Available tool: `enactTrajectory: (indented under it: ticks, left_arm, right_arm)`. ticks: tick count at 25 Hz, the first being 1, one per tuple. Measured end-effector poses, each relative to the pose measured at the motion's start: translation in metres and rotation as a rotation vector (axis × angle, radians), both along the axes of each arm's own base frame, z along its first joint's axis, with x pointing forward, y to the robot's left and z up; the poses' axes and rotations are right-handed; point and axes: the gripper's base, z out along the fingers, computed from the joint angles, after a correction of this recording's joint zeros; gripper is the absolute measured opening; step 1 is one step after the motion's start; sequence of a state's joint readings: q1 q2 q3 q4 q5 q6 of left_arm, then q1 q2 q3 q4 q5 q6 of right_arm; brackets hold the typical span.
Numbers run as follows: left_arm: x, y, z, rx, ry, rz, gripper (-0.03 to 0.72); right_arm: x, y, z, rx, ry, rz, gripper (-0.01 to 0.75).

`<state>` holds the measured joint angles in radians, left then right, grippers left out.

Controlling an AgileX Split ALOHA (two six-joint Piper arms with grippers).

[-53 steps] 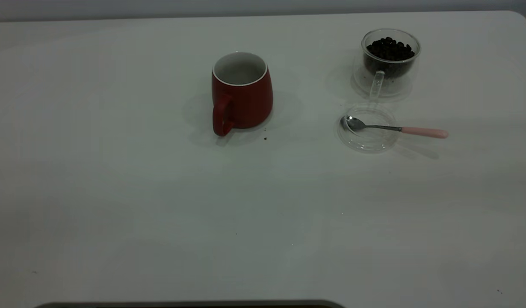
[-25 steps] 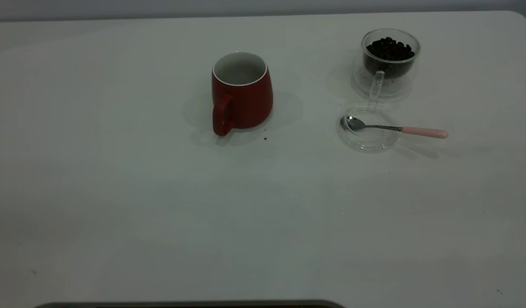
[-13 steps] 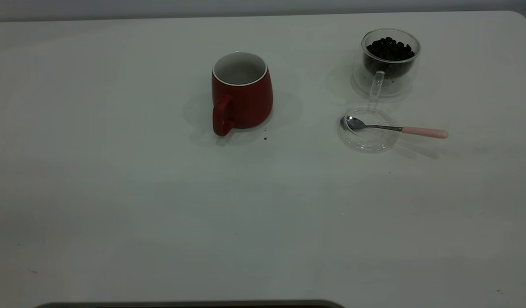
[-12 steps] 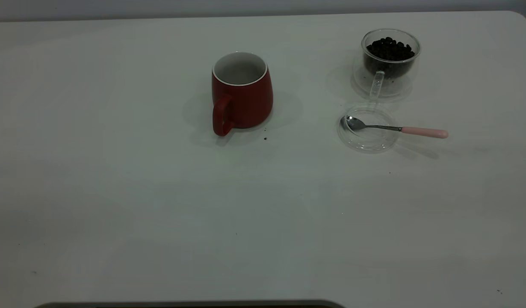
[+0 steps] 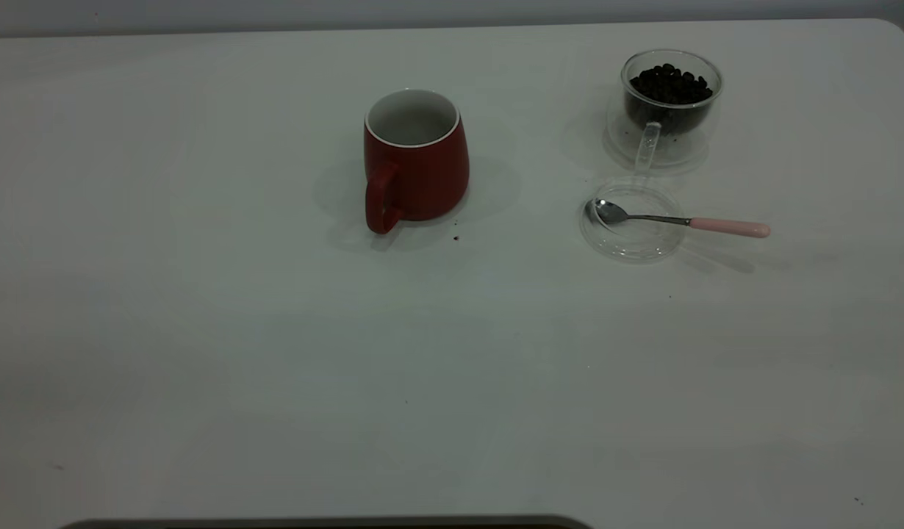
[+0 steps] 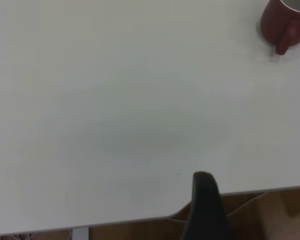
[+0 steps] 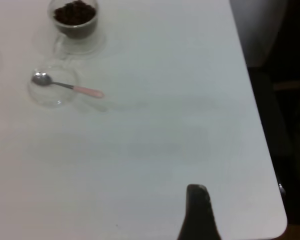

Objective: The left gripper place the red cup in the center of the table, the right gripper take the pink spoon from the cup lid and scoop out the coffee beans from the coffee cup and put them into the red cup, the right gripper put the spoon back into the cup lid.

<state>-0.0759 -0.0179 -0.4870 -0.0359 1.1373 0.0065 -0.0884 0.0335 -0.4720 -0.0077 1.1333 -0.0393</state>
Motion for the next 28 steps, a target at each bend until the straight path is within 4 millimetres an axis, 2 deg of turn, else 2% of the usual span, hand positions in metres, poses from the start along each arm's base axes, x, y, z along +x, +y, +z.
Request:
enactTrajectory:
  ticks: [28]
  left_arm:
    - [0.0, 0.0, 0.0, 0.002, 0.0, -0.002, 0.569]
  right_arm:
    - [0.0, -0.0005, 0.0, 0.004, 0.0, -0.01, 0.589]
